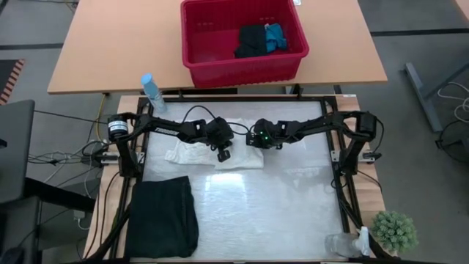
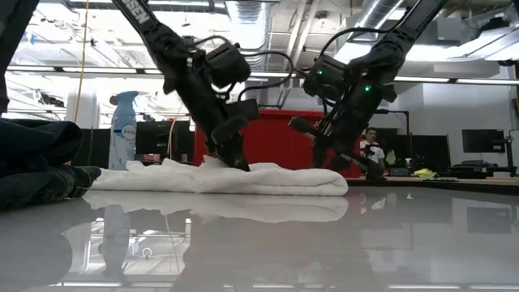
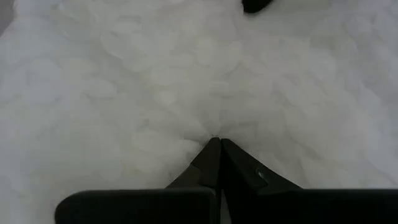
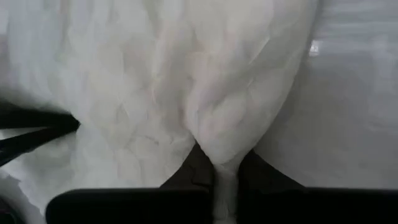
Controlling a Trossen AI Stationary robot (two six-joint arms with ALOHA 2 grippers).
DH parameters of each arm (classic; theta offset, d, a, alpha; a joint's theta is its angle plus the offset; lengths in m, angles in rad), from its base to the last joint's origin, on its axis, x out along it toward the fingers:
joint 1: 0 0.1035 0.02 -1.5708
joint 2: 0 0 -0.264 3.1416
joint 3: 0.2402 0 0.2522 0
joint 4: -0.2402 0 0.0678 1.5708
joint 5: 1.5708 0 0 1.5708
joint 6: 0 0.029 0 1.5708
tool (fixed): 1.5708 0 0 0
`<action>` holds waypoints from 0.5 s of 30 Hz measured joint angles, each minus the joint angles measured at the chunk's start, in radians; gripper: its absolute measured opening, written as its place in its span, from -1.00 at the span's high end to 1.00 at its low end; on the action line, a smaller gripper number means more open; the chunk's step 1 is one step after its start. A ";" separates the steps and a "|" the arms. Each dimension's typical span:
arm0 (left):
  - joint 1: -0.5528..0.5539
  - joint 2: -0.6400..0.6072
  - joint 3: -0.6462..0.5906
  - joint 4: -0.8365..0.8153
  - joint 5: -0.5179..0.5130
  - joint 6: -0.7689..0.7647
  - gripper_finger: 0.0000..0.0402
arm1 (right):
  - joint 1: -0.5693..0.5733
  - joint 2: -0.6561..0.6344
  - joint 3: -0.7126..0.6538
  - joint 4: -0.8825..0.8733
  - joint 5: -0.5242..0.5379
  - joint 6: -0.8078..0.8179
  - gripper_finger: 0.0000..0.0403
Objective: Fold Laundry from Bin
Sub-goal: Fold the white dress from the red bin
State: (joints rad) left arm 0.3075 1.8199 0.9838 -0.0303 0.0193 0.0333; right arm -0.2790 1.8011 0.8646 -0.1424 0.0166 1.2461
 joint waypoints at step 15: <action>0.032 -0.232 0.093 -0.273 0.001 -0.023 1.00 | 0.003 -0.151 -0.006 -0.402 0.080 0.003 0.76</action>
State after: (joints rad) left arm 0.3396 1.5879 1.0767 -0.3036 0.0206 0.0103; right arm -0.2764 1.6501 0.8583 -0.5447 0.0969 1.2490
